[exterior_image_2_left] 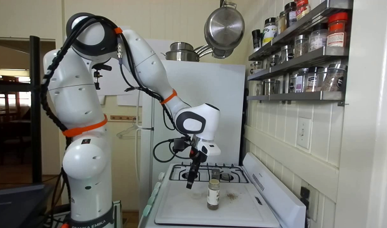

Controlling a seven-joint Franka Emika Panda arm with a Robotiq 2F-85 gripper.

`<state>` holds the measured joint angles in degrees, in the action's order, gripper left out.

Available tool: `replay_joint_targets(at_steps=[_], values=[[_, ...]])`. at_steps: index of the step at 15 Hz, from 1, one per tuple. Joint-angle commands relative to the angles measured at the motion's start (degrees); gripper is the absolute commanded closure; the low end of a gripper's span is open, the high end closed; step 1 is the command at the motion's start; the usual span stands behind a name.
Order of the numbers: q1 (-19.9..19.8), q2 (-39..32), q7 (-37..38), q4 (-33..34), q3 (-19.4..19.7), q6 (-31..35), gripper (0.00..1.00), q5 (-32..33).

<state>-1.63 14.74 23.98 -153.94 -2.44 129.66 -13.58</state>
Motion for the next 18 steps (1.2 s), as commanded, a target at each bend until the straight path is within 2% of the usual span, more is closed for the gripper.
replay_joint_targets(at_steps=[1, 6, 11, 17, 18], values=[[-0.8, 1.8, 2.4, -0.9, -0.4, -0.6, 0.36, 2.4], [-1.7, 1.3, 4.8, -0.6, -0.5, -1.9, 0.31, 5.3], [-2.3, 0.1, 8.6, 0.2, -1.4, -1.6, 0.32, 9.4], [-2.6, -1.3, 12.8, 1.1, -1.9, -0.4, 0.29, 13.9], [-2.7, -1.5, 13.2, 1.2, -2.0, 0.0, 0.31, 14.6]])
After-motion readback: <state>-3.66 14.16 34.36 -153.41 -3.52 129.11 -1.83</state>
